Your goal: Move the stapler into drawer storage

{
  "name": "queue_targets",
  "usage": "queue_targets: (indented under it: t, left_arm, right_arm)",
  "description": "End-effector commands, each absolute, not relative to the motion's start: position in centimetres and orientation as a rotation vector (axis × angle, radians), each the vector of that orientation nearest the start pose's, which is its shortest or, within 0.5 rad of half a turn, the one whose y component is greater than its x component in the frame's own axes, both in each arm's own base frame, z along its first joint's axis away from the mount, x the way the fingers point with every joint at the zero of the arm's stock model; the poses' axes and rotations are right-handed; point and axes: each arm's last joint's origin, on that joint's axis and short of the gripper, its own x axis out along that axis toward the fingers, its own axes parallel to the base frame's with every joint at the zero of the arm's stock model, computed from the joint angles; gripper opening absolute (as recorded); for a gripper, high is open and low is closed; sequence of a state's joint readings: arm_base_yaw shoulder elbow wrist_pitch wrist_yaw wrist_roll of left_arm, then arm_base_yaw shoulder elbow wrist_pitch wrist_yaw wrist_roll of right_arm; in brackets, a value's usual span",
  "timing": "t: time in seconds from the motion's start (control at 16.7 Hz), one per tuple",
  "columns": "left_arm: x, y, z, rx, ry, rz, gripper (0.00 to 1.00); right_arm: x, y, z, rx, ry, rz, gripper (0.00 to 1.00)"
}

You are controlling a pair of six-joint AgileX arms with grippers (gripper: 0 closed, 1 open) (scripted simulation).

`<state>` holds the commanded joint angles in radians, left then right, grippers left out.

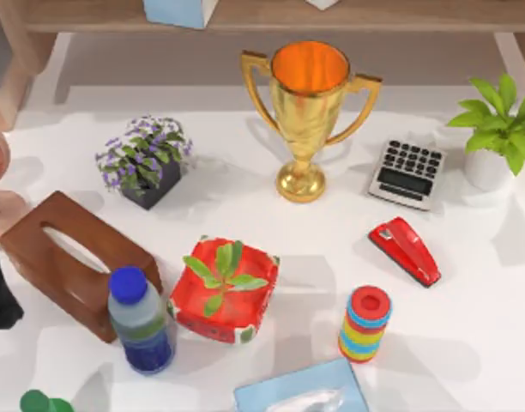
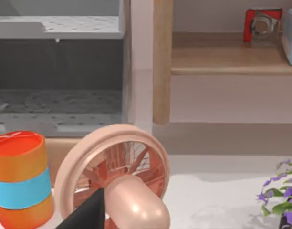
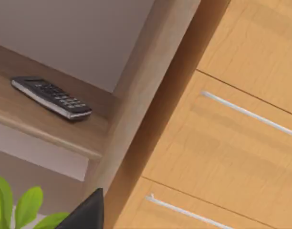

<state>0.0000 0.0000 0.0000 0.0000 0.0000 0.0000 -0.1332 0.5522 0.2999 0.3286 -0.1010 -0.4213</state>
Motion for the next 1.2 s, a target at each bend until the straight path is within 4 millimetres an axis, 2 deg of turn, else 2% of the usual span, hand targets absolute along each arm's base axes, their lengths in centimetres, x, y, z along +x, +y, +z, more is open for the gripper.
queue_targets:
  t: [0.12,0.24,0.42,0.6,0.78,1.02,1.2]
  left_arm:
    - [10.6,-0.1,16.0,0.0,0.0,0.0,1.0]
    - [10.6,-0.1,16.0,0.0,0.0,0.0,1.0]
    - [10.6,-0.1,16.0,0.0,0.0,0.0,1.0]
    - [10.6,-0.1,16.0,0.0,0.0,0.0,1.0]
    - [10.6,-0.1,16.0,0.0,0.0,0.0,1.0]
    - [10.6,-0.1,16.0,0.0,0.0,0.0,1.0]
    - [10.6,-0.1,16.0,0.0,0.0,0.0,1.0]
  right_arm:
    - [18.1,-2.7,25.8,-0.585,-0.064,-0.046,1.0]
    - [21.8,-4.1,26.6,-0.735,-0.055,-0.043,1.0]
    - [28.0,-6.9,25.6,-0.957,-0.037,-0.032,1.0]
    - [33.6,-10.3,22.0,-1.161,-0.018,-0.016,1.0]
    - [37.4,-13.6,17.1,-1.334,-0.002,-0.003,1.0]
    - [39.8,-16.8,11.2,-1.5,0.008,-0.001,1.0]
    - [40.3,-17.9,9.1,-1.564,0.008,-0.007,1.0]
